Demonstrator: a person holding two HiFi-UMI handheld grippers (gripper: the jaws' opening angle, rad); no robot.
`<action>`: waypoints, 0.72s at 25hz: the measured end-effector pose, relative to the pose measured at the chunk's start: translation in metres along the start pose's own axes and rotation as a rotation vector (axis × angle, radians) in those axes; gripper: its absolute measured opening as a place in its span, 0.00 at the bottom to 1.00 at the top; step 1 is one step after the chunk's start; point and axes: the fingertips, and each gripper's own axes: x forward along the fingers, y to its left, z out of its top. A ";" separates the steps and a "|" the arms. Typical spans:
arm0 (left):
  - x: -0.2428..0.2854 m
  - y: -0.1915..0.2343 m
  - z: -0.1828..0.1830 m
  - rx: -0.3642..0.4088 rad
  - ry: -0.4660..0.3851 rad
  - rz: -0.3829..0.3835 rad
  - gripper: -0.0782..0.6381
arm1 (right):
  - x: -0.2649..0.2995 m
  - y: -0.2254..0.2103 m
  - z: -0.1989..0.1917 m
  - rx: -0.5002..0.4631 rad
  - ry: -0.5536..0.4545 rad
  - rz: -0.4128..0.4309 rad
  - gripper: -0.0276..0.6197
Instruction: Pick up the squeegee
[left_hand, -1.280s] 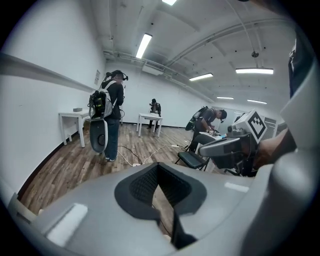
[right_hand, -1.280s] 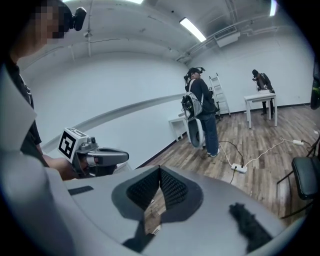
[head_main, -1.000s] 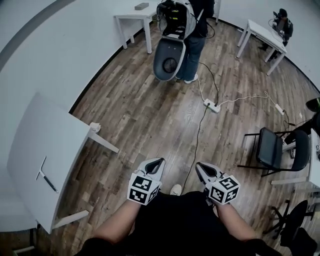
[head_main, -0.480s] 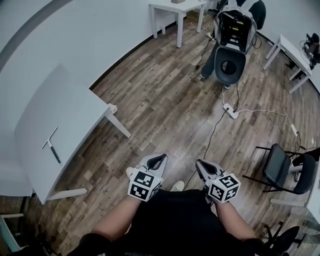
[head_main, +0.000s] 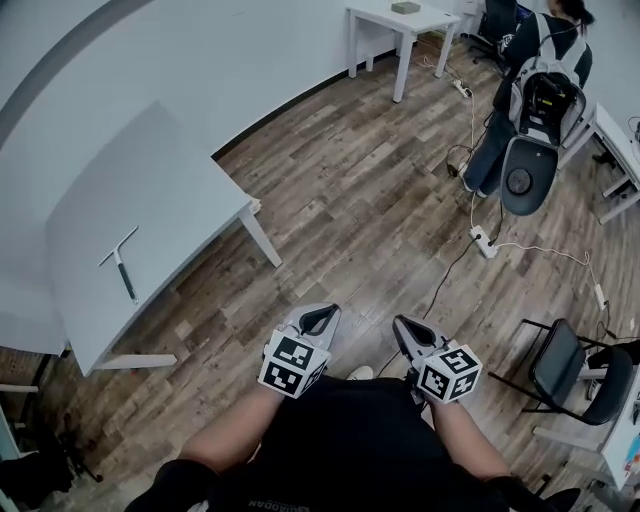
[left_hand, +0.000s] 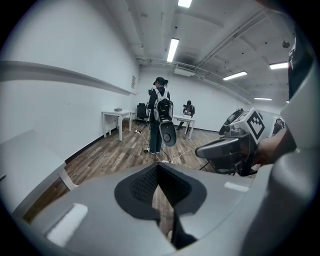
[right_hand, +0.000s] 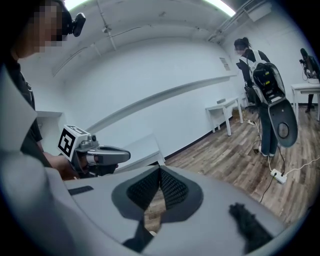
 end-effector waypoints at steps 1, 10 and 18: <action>-0.003 0.003 0.001 -0.002 -0.003 0.002 0.12 | 0.004 0.003 0.001 -0.002 0.004 0.006 0.05; -0.038 0.050 -0.005 -0.022 -0.005 0.022 0.12 | 0.045 0.040 0.009 -0.001 0.014 0.018 0.05; -0.083 0.099 -0.023 -0.047 -0.001 0.055 0.12 | 0.091 0.089 0.008 -0.008 0.029 0.043 0.05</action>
